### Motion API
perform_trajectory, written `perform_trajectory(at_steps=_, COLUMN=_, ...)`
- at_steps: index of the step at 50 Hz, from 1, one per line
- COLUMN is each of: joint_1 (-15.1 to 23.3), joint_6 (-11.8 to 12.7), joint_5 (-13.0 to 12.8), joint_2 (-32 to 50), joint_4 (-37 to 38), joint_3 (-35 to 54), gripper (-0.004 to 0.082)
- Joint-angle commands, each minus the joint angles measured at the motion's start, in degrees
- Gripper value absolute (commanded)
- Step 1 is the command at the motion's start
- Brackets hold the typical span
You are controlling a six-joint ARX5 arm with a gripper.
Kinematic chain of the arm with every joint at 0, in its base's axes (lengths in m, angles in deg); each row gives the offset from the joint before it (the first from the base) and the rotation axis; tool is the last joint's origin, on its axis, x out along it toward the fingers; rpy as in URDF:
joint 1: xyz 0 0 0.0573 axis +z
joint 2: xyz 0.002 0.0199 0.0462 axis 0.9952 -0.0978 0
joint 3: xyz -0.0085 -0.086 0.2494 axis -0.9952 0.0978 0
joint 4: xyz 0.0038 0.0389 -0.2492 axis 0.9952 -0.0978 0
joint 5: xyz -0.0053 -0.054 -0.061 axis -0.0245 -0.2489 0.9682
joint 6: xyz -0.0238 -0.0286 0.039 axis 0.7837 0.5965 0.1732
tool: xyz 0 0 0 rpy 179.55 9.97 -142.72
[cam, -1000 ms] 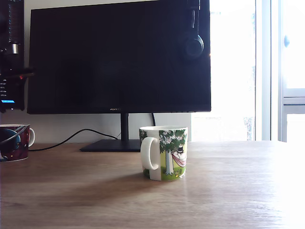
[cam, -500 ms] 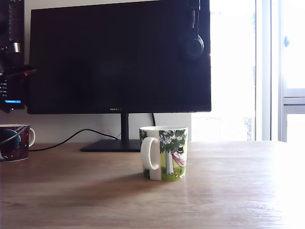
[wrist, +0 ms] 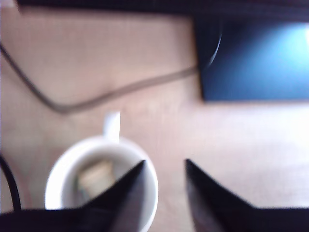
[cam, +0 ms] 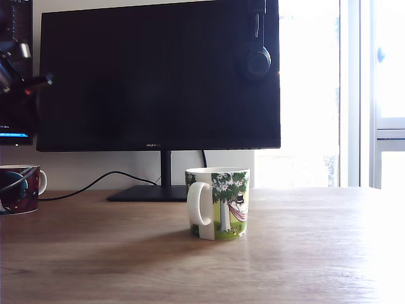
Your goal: Pick up the coffee capsules from the table one by one and drop them inside the nearest coffee cup
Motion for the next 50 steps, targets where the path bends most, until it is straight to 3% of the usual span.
perform_trajectory(at_steps=1, joint_1=-0.17, joint_6=-0.22, joint_5=0.37, joint_2=3.96, joint_4=3.61, joint_3=5.05, gripper=-0.002)
perform_trajectory(at_steps=9, joint_1=0.0, joint_6=-0.22, joint_5=2.58, joint_2=13.07, joint_4=14.14, joint_3=16.87, gripper=-0.002)
perform_trajectory(at_steps=22, joint_1=-1.01, joint_6=0.42, joint_5=2.58, joint_2=27.41, joint_4=27.91, joint_3=33.22, gripper=-0.002)
perform_trajectory(at_steps=38, joint_1=-1.07, joint_6=7.06, joint_5=1.03, joint_2=38.93, joint_4=42.95, joint_3=52.7, gripper=-0.002)
perform_trajectory(at_steps=50, joint_1=-1.44, joint_6=8.68, joint_5=-0.46, joint_2=44.85, joint_4=50.45, joint_3=65.37, gripper=-0.002)
